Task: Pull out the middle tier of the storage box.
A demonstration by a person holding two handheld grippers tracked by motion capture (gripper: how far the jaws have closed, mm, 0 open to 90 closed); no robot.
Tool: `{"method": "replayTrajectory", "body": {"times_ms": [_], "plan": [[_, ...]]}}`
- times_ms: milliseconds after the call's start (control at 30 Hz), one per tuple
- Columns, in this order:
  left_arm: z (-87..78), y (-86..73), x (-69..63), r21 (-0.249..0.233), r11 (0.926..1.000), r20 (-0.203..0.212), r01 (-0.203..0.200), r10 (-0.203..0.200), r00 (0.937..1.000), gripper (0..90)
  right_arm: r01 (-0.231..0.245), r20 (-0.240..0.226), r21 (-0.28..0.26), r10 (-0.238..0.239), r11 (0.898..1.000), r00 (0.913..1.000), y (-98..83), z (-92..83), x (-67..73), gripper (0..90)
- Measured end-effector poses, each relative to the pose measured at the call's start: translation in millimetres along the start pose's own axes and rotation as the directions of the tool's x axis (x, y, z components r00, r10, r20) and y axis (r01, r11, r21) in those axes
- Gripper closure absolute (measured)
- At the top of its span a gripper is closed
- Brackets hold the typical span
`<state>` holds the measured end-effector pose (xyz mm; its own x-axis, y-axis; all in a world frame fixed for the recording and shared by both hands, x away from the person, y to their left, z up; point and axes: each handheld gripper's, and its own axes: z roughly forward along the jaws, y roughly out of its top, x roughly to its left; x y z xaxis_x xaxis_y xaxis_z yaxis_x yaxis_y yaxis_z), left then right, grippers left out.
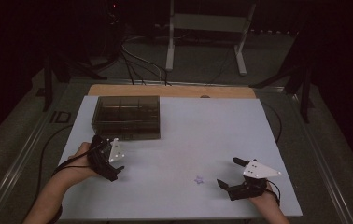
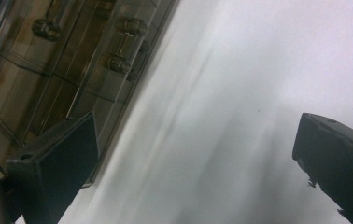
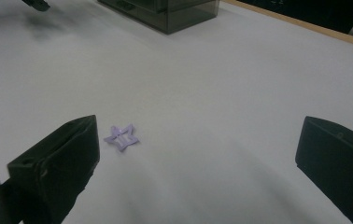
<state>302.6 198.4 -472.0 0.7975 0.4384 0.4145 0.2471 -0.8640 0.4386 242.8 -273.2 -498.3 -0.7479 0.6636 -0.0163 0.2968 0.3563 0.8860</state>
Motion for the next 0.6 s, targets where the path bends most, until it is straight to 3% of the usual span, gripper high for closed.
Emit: {"method": "replayTrajectory", "body": {"times_ms": [67, 100, 200, 267, 367, 433, 600], "plan": [[-1.5, -0.7, 1.0, -0.007, 1.0, -0.002, 0.003, -0.003, 1.0, 1.1, 0.0, 0.0, 0.0, 0.0, 1.0, 1.0, 0.0, 0.0, 0.0, 0.1], [-8.0, -3.0, 5.6, -0.038, 0.9987, 0.024, 0.034, -0.033, 0.9992, 1.1, -0.001, 0.001, 0.001, 0.001, 1.0, 1.0, 0.0, 0.1, 0.0, 0.1], [-11.4, -4.9, 8.4, -0.046, 0.9984, 0.029, 0.034, -0.033, 0.999, 1.6, 0.0, 0.0, 0.001, 0.0, 1.0, 1.0, 0.0, 0.1, 0.1, 0.1], [-15.0, -7.6, 14.1, -0.06, 0.9968, 0.064, 0.052, -0.048, 0.9968, 2.6, 0.0, 0.0, 0.002, 0.0, 1.0, 1.0, -0.1, 0.3, 0.2, 0.1], [-18.3, -12.1, 24.5, -0.087, 0.9939, 0.148, 0.069, -0.055, 0.9875, 4.6, 0.0, -0.001, 0.003, 0.0, 1.0, 1.0, -0.1, 0.3, 0.3, 0.1], [-19.8, -15.1, 29.0, -0.116, 0.9923, 0.15, 0.042, -0.024, 0.9884, 5.9, 0.001, -0.001, 0.001, -0.001, 1.0, 1.0, -0.1, 0.3, 0.4, 0.1], [-26.1, -15.9, 37.0, -0.113, 0.9893, 0.155, 0.092, -0.074, 0.9851, 7.2, -0.002, -0.001, 0.001, 0.002, 1.0, 1.0, -0.2, 0.3, 0.3, 0.1]]}}
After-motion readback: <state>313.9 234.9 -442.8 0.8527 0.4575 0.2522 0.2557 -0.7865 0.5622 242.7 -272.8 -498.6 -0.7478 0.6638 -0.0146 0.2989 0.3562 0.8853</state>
